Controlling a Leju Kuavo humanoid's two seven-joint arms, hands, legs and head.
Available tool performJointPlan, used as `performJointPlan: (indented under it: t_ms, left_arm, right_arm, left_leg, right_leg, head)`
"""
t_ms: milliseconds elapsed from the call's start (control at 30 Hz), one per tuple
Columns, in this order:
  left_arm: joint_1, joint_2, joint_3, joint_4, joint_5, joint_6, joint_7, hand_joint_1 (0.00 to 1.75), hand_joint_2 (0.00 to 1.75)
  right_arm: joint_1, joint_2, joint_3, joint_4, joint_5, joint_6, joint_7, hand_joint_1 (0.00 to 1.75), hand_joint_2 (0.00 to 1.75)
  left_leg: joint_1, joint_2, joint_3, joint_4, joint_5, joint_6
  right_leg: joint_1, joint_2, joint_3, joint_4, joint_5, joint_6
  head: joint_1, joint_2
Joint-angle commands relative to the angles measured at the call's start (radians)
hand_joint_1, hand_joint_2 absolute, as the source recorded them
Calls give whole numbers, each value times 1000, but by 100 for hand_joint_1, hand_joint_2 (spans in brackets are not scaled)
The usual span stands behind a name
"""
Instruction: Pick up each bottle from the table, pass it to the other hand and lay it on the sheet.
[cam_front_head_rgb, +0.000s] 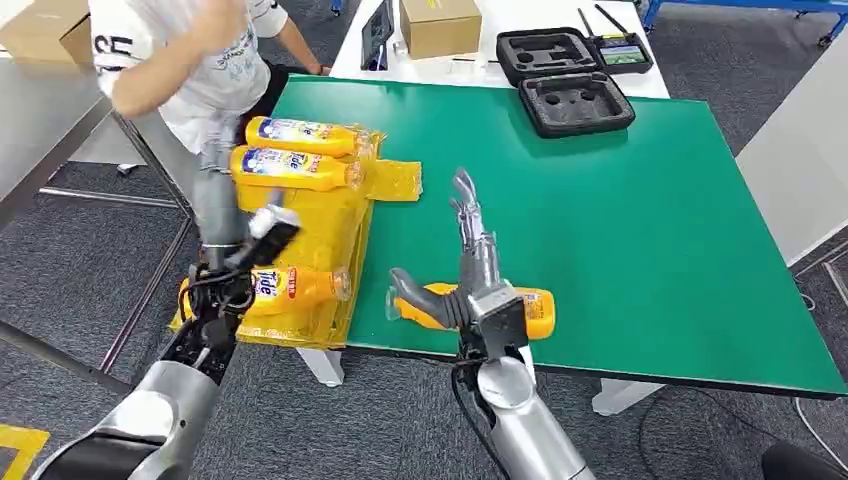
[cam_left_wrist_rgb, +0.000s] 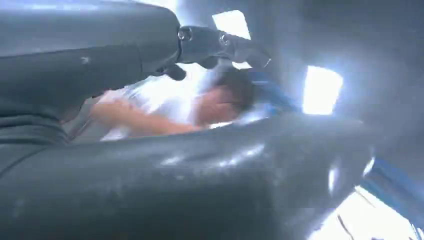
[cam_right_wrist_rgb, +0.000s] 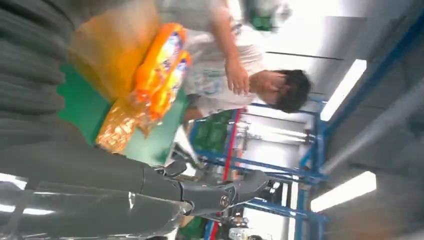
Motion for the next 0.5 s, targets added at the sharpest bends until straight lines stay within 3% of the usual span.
performJointPlan:
  t_ms: [33, 167, 200, 367, 400, 500]
  left_arm:
    - [110, -37, -13, 72, 472, -221, -1, 0, 0]
    - [187, -57, -34, 21, 534, -270, -1, 0, 0]
    - [214, -59, -40, -14, 547, -268, -1, 0, 175]
    - [273, -44, -89, -108, 525, -238, -1, 0, 175]
    - [288, -34, -110, -166, 474, -181, -1, 0, 175]
    - [290, -26, -123, -189, 452, -148, -1, 0, 175]
  right_arm:
    - [-196, -126, -7, 236, 190, 92, 228, 0, 175]
    - [-276, -153, -27, 333, 232, 189, 285, 0, 175]
    - [-304, -155, -43, 372, 242, 201, 301, 0, 175]
    - [-361, -204, -29, 437, 341, 299, 374, 0, 175]
    - [-362, -230, -14, 439, 318, 391, 366, 0, 175]
    - [-347, -252, -4, 420, 324, 398, 361, 0, 175]
  left_leg:
    - [0, 0, 2, -2, 1, 0]
    - [0, 0, 2, -1, 1, 1]
    - [0, 0, 1, -1, 1, 1]
    - [0, -2, -1, 1, 1, 0]
    - [0, -2, -1, 1, 0, 0]
    - [0, -3, -2, 1, 1, 0]
  right_leg:
    - [0, 0, 3, -2, 2, -1]
    - [0, 0, 2, -2, 1, 0]
    - [0, 0, 2, -1, 2, 1]
    - [-1, -1, 0, 0, 1, 0]
    - [-1, -2, 0, 0, 1, 0]
    - [0, -3, 0, -1, 1, 0]
  head:
    - [0, 0]
    - [0, 0]
    - [0, 0]
    - [0, 0]
    - [0, 0]
    - [0, 0]
